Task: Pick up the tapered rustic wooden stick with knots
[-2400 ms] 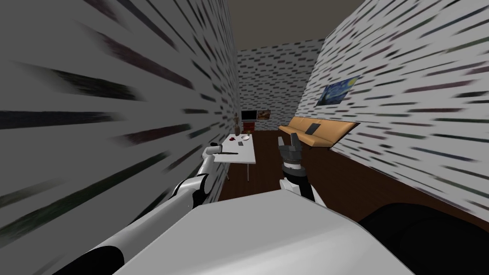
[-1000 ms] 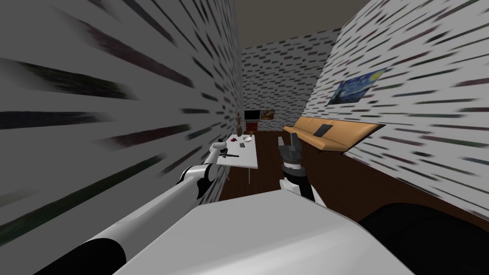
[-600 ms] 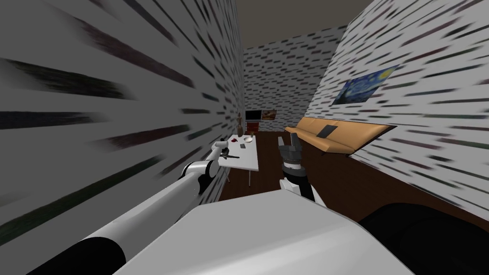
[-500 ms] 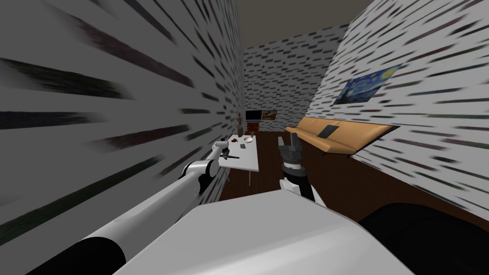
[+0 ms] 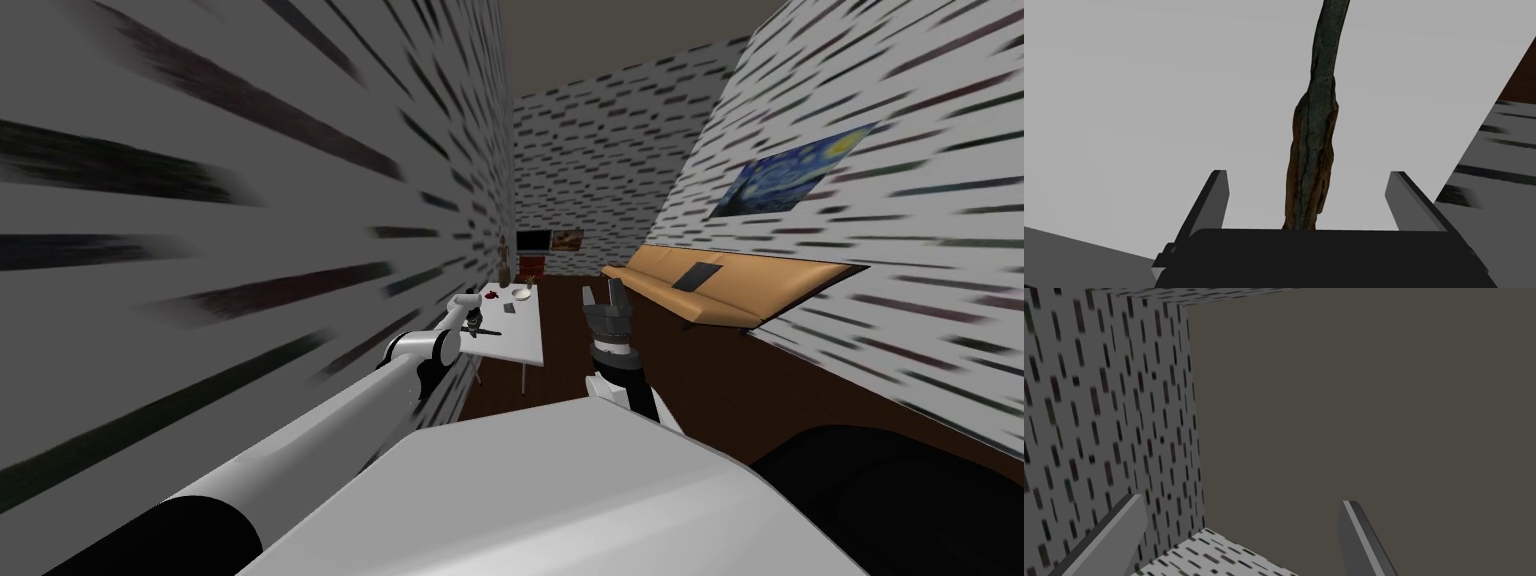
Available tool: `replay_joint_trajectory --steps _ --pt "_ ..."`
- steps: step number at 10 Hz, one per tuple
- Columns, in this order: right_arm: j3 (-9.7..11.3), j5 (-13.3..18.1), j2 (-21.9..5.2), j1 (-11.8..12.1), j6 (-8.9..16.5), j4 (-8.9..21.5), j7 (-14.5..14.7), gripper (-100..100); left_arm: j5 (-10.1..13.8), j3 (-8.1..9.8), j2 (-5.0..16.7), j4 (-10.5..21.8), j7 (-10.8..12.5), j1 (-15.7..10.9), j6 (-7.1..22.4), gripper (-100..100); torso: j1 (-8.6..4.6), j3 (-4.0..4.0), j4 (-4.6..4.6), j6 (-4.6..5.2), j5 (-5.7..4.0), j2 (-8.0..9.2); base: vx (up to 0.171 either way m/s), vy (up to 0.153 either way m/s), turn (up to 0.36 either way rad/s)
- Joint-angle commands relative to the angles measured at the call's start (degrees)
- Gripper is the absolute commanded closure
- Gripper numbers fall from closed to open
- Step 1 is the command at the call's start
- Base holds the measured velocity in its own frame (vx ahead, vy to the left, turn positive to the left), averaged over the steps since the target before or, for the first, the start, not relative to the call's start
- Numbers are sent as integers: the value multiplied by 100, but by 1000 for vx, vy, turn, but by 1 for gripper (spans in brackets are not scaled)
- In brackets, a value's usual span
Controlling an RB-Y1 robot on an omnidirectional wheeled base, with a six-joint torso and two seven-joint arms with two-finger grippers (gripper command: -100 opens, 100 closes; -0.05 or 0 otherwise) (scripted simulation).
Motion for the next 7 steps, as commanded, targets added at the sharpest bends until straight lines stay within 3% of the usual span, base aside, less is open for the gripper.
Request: replay_joint_trajectory --steps 1,2,6,7 --pt "0 0 0 0 0 0 0 0 0 0 0 0 0 0 0 0 0 0 0 0 0 0 0 0 0" --pt "0 0 0 0 0 0 0 0 8 -38 -20 50 12 136 -190 -100 4 4 2 0 1 6 26 -2 -18" --pt "0 0 0 0 0 0 0 0 5 -53 -38 -16 14 203 -183 -100 6 3 1 0 2 5 16 0 -4" --pt "0 0 0 0 0 0 0 0 6 -53 -37 -1 16 200 -203 100 6 5 2 0 1 8 0 0 0"
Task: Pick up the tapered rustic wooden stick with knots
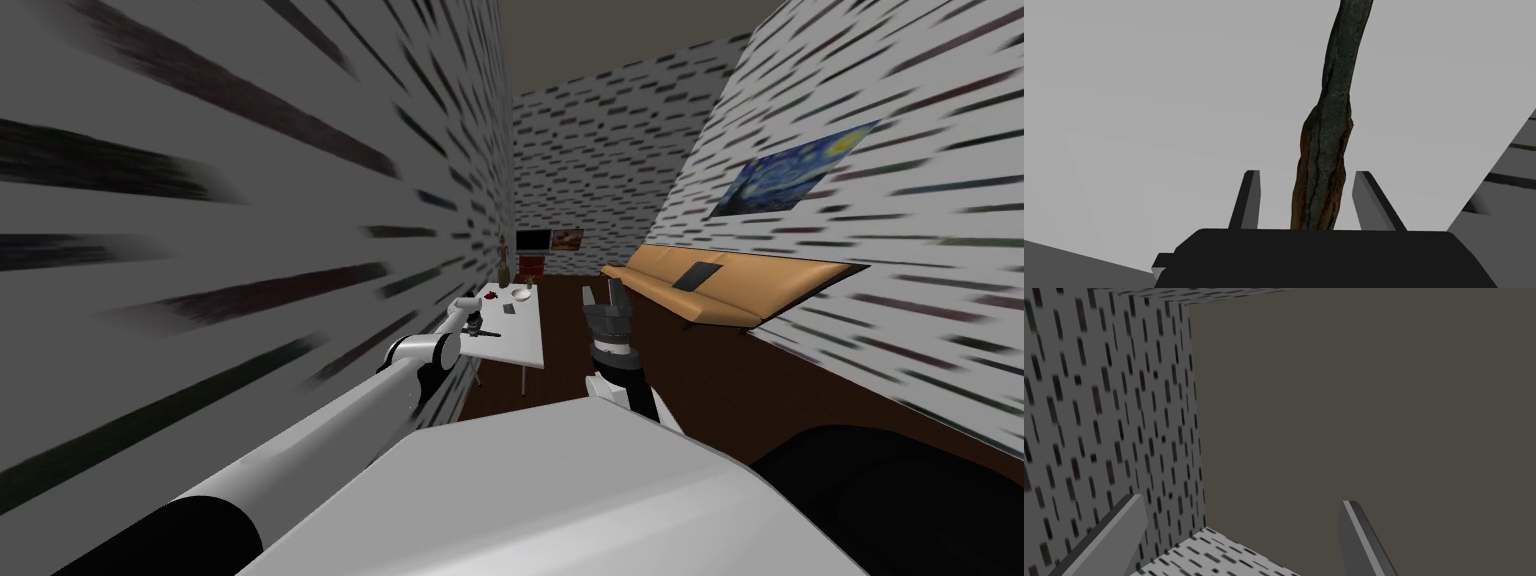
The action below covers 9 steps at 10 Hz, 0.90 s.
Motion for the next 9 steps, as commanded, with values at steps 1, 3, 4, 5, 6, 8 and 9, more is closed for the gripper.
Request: replay_joint_trajectory --steps 1,3,4,5,6,8,9 --pt "0 0 0 0 0 0 0 0 0 0 0 0 0 0 0 100 0 0 0 0 0 0 0 0 0" --pt "0 0 0 0 0 0 0 0 0 -1 -3 2 -5 0 5 100 0 0 0 -2 0 -1 0 0 0" --pt "0 0 0 0 0 0 0 0 0 -1 -3 2 -5 0 5 100 0 0 1 -2 0 -1 0 0 0" --pt "0 0 0 0 0 0 0 0 0 -1 -2 2 -4 0 4 0 0 0 0 -2 0 -1 0 0 0" --pt "0 0 0 0 0 0 0 0 -4 47 34 12 -14 -178 167 100 0 -1 0 -2 0 -1 -35 1 26" --pt "0 0 0 0 0 0 0 0 -4 47 34 12 -14 -178 167 100 -1 10 6 -3 -1 14 -28 0 5" --pt "0 0 0 0 0 0 0 0 -6 44 28 17 -3 -174 142 100 0 8 5 -2 0 11 -5 0 1"
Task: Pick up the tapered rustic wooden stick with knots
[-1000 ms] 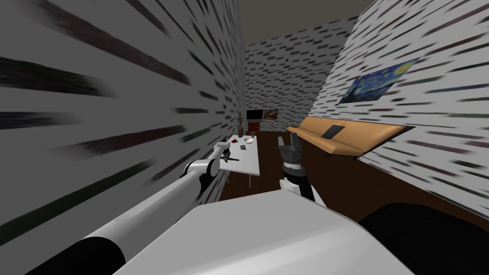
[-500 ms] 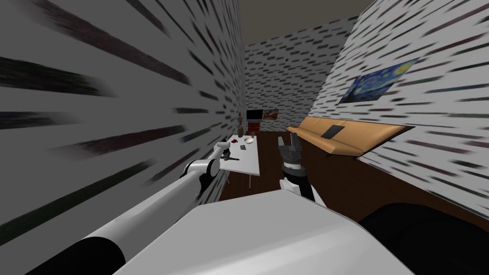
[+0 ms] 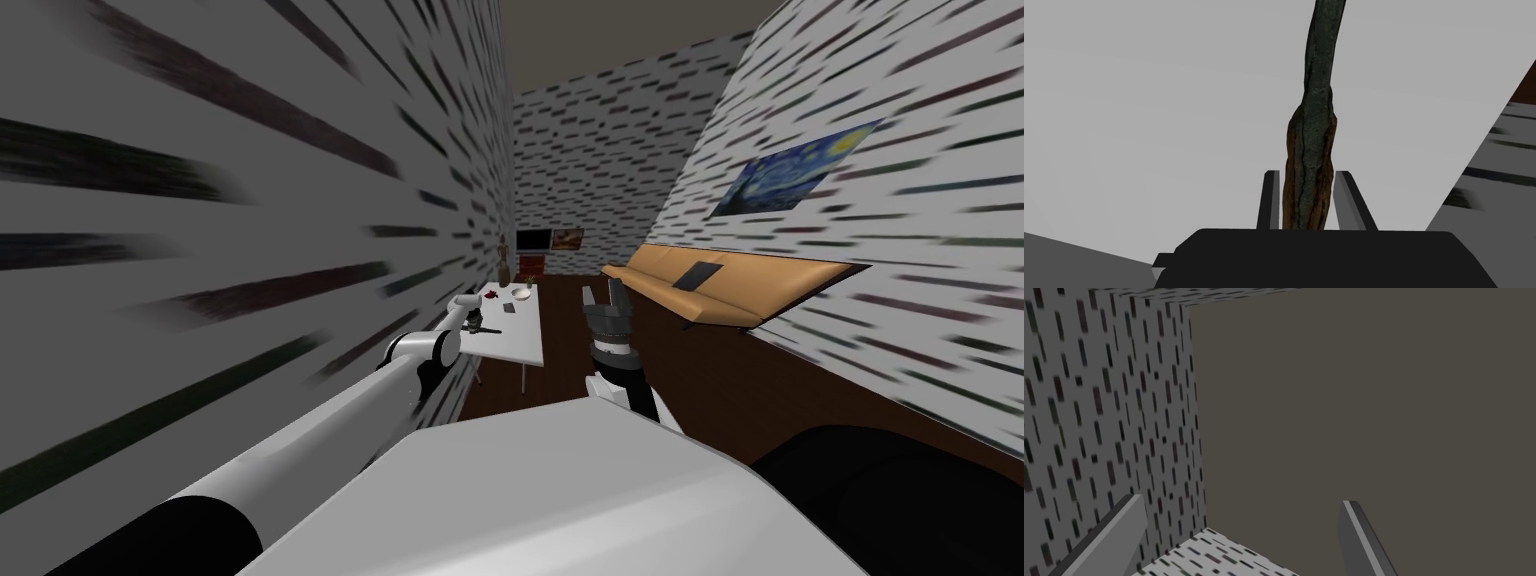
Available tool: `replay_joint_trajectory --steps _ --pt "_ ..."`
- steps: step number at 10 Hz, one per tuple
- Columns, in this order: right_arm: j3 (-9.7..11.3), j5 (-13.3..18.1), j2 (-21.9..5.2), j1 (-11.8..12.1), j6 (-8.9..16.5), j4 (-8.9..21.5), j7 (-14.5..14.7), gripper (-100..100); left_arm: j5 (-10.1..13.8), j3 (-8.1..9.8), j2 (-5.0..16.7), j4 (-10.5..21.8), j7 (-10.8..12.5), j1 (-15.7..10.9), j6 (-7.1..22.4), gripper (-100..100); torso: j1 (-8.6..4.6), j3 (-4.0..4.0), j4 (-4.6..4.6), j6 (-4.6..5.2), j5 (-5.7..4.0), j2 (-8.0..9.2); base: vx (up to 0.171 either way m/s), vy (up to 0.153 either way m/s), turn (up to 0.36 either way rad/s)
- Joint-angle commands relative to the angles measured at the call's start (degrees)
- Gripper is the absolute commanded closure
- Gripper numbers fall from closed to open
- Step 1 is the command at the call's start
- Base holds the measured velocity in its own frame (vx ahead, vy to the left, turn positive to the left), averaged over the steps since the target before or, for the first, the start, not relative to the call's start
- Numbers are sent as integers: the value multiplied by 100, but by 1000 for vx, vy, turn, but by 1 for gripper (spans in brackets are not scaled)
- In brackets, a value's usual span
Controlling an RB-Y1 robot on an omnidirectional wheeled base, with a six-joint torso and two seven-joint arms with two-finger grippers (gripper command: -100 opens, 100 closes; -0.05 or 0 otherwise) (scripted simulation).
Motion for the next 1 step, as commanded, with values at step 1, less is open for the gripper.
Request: replay_joint_trajectory --steps 1 --pt "0 0 0 0 0 0 0 0 0 0 0 0 0 0 0 0 0 0 0 0 0 0 0 0 0"
